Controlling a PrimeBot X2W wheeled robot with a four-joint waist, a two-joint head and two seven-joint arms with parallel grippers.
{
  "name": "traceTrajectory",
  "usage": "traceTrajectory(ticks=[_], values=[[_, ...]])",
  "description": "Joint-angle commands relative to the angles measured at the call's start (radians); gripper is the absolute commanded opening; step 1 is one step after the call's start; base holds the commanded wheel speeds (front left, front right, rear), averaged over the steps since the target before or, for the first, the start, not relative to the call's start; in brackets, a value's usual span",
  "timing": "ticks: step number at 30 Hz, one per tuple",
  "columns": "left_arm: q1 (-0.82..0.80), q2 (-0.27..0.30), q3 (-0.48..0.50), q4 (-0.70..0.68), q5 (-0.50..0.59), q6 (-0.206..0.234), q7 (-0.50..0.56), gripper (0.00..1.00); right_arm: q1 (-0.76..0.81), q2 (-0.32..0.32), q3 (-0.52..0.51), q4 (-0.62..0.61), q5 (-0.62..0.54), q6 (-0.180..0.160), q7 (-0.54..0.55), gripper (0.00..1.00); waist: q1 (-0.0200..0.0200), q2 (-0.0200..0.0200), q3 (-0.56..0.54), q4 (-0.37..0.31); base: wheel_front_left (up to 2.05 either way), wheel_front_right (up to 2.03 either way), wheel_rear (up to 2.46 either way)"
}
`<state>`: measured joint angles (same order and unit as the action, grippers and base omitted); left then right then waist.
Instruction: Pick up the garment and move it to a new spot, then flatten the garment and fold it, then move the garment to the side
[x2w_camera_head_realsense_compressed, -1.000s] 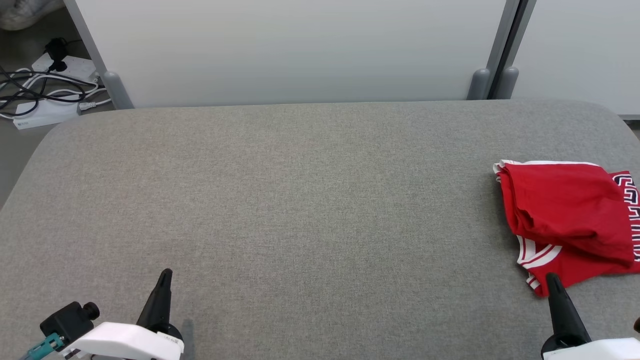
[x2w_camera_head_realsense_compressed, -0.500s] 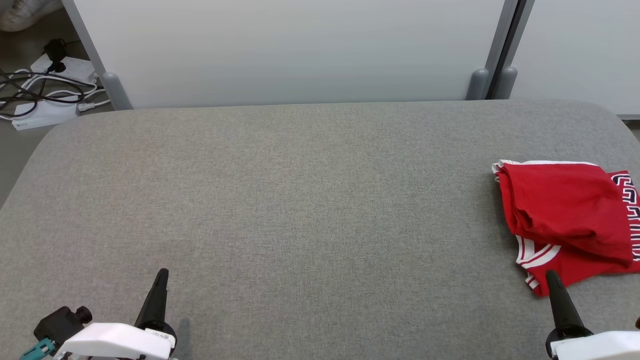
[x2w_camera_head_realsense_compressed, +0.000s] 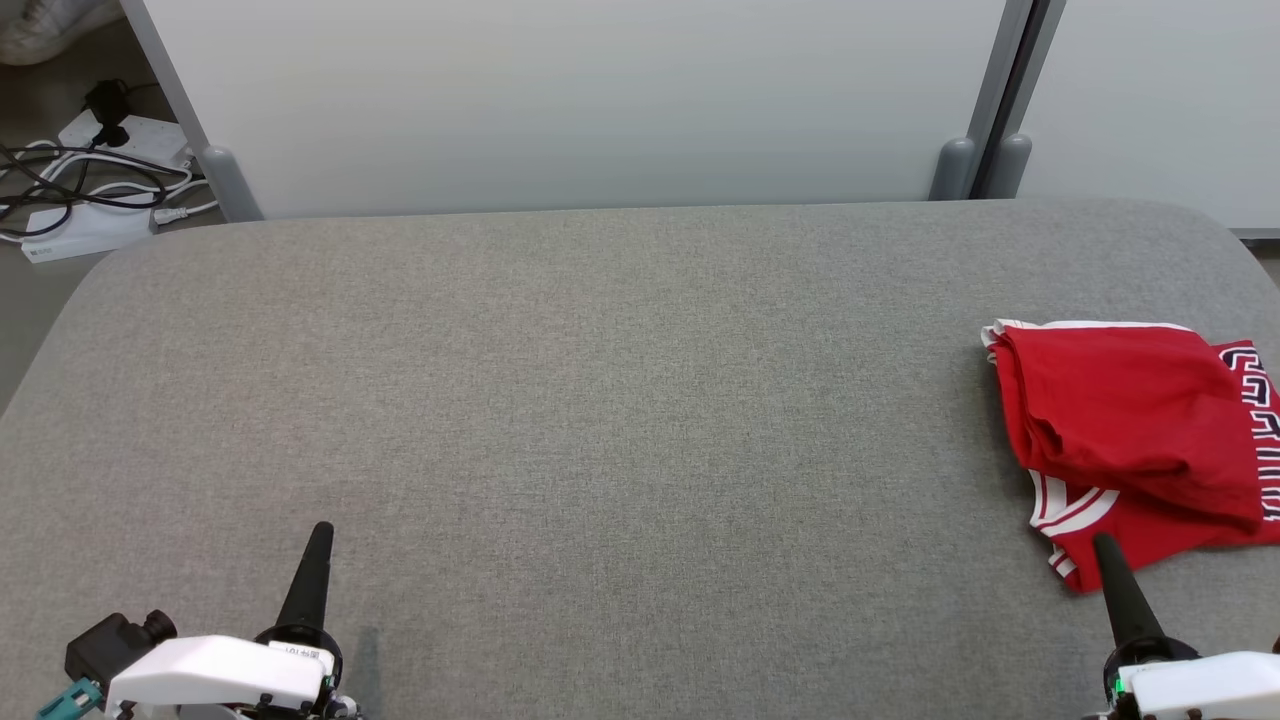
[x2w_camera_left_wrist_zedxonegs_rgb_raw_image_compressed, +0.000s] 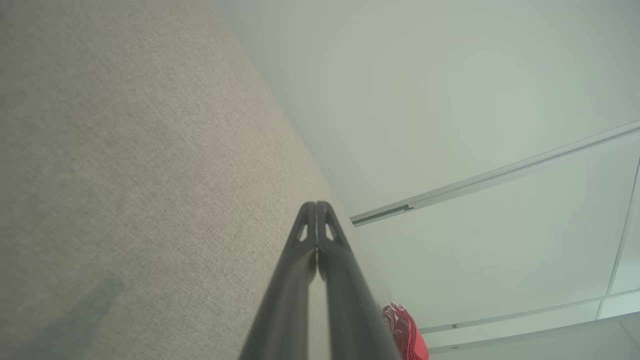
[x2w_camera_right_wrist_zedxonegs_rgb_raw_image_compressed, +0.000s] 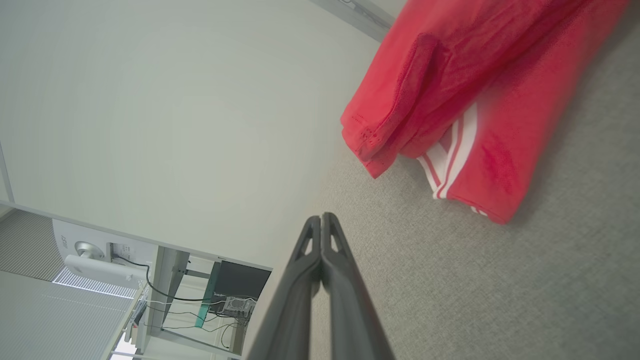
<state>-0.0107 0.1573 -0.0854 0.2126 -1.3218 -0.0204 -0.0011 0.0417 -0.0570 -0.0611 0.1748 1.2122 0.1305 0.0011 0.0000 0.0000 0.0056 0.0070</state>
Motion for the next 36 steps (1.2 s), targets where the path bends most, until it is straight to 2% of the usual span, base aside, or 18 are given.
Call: traceTrajectory(ticks=[1, 36], values=[[-0.060, 0.006, 0.038, -0.018, -0.021, -0.015, 0.005, 0.00, -0.056, -0.019, 0.007, -0.022, 0.029, 0.000, 0.009, 0.00, 0.0000, 0.0000, 0.000, 0.000, 0.00, 0.00, 0.00], [-0.095, -0.096, 0.184, 0.031, -0.291, -0.108, 0.102, 0.00, -0.144, -0.022, -0.012, 0.065, 0.421, 0.000, 0.078, 0.00, 0.0000, 0.0000, -0.002, -0.007, 0.00, 0.00, 0.00]])
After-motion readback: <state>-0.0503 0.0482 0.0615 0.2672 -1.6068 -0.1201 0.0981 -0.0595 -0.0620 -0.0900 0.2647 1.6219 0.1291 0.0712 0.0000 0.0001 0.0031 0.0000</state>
